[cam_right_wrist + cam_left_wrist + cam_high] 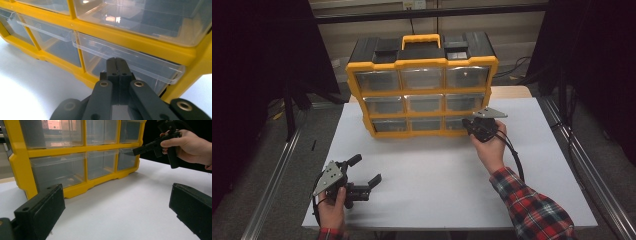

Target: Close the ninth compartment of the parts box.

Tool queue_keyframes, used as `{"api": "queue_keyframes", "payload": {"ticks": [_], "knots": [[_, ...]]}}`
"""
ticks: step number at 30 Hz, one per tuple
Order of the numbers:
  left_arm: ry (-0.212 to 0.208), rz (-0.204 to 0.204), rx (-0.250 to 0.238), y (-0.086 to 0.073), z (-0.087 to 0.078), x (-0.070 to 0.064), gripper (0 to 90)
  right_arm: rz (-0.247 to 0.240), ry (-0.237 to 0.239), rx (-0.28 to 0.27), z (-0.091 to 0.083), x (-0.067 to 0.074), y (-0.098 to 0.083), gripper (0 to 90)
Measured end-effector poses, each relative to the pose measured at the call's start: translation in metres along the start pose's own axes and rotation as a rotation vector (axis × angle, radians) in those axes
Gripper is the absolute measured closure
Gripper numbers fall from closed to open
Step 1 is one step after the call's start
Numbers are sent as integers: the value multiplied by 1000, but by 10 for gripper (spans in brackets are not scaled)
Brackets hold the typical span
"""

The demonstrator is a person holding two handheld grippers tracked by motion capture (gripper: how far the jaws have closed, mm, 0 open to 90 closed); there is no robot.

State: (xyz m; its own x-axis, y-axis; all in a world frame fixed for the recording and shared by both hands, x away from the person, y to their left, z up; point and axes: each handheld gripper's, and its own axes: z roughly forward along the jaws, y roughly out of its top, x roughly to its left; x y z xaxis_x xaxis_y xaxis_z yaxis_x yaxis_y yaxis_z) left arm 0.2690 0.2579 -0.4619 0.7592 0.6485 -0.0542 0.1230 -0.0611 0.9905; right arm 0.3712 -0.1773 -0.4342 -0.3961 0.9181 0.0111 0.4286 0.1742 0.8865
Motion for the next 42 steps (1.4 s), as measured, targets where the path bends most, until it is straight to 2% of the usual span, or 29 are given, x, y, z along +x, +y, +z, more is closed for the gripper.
{"api": "queue_keyframes", "payload": {"ticks": [7,12,15,17,18,19,21,23,27,29,32,34,36,39,42], "knots": [[1,-1,4,0,0,1,0,-12,-8,1,4,0,3,900],[7,13,10,0,-1,2,0,-25,-8,-1,5,2,5,900],[0,2,1,0,0,1,0,-25,-9,0,6,3,5,900],[3,26,20,0,-2,2,0,-31,-7,-4,5,2,4,900],[5,21,15,0,-2,2,0,-30,-9,-3,5,3,4,900],[8,-5,-2,0,0,0,0,-30,-13,-5,4,2,4,900],[2,9,8,-1,-1,2,0,-26,-11,-23,2,1,4,892],[2,7,5,0,-2,2,0,-8,-3,-22,-1,1,4,828],[-2,-1,0,0,-1,0,0,-2,-4,-34,-6,1,2,712],[3,10,10,0,-2,0,0,13,0,-38,-9,1,0,667],[0,-2,-1,0,-1,0,0,59,49,-61,-14,0,-4,594],[10,0,0,0,-1,-1,0,74,62,-69,-19,0,-7,488],[0,3,2,0,-1,0,1,75,66,-72,-23,-1,-8,397],[-3,-7,0,-1,-1,-1,0,86,80,-74,-30,-2,-12,327],[4,-1,1,0,-1,-1,0,97,98,-80,-36,-3,-15,268]]}}
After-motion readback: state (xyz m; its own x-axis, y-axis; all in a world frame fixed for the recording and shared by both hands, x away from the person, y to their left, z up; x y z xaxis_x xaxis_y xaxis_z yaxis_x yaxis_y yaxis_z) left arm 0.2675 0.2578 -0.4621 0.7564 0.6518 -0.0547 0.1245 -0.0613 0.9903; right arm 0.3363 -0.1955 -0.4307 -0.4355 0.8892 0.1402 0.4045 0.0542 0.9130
